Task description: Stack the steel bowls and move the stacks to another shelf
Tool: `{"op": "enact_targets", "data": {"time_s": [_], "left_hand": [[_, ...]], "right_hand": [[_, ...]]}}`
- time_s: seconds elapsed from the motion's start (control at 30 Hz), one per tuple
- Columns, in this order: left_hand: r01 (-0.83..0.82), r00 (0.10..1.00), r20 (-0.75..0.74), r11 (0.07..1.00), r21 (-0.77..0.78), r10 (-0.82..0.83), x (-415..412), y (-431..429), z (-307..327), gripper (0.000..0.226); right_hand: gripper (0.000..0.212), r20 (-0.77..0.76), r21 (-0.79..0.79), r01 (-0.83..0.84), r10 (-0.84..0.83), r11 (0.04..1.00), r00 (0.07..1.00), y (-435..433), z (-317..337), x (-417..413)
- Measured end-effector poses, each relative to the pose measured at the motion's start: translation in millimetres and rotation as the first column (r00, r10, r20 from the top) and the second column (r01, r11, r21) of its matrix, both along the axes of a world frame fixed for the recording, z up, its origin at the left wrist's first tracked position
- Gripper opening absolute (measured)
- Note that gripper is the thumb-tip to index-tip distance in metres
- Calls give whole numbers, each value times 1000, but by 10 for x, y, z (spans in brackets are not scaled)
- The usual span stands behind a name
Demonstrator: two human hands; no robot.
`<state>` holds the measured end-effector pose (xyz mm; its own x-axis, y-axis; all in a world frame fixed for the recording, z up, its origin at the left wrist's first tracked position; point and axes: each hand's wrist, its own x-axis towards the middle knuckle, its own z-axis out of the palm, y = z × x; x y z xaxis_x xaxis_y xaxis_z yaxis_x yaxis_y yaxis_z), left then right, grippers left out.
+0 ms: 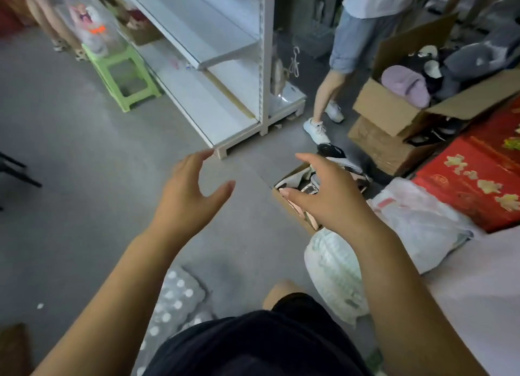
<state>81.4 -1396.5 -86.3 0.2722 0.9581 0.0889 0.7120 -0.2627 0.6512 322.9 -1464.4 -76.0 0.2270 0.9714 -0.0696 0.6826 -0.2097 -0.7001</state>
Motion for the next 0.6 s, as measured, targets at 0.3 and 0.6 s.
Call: {"op": "enact_targets", "data": {"time_s": [0.3,0.6], "left_hand": [[-222,975,13,975,-19,222,-334,624,39,66],[-342,939,-2,938,-55,343,38,1936,53,65]], "right_hand": [[67,9,-26,-269,269,963,963,1320,-8,-339],[67,1,-56,-379,380,924,925,2918,10,34]]}}
